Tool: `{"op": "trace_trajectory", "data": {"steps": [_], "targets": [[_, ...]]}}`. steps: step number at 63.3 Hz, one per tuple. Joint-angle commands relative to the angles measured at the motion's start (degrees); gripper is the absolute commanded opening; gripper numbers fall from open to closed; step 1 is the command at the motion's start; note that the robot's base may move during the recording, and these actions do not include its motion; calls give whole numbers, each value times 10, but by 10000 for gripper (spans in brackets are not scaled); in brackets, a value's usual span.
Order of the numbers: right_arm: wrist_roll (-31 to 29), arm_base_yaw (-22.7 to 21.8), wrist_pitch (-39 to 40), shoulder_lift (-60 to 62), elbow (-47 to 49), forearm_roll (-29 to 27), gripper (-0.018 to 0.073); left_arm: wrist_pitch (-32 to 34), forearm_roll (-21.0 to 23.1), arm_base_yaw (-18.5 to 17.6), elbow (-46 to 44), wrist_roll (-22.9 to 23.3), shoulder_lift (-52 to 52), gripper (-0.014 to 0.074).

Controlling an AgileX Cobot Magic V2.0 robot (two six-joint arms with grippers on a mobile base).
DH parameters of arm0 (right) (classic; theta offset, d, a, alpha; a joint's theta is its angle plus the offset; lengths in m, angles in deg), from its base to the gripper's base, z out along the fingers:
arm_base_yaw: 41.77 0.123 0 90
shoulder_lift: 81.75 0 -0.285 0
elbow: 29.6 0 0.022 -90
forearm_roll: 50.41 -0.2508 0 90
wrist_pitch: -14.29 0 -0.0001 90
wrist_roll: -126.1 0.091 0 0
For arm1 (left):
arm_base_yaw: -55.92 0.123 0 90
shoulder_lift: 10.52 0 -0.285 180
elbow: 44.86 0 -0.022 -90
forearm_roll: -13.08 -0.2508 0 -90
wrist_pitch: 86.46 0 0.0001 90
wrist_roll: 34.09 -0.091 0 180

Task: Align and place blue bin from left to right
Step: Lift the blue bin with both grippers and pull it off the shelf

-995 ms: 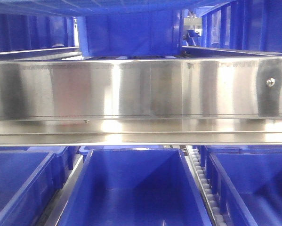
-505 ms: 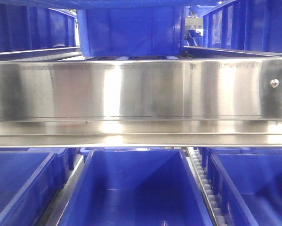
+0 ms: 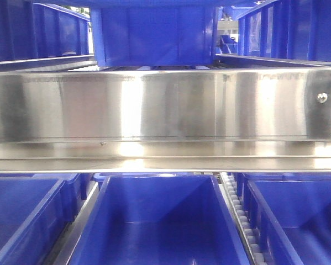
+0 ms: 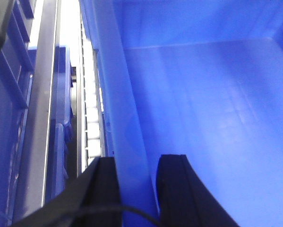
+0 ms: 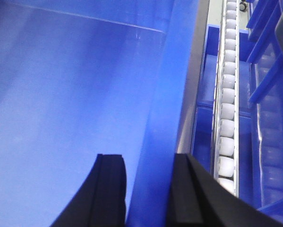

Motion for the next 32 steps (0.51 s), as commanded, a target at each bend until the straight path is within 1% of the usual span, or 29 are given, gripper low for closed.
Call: {"op": "trace_trajectory", "data": {"steps": [1, 32], "targets": [[-25, 0, 49, 14, 7, 16, -70, 56, -13, -3, -6, -11, 14, -12], [-25, 0, 49, 14, 7, 16, -70, 56, -13, -3, -6, -11, 14, -12]]}}
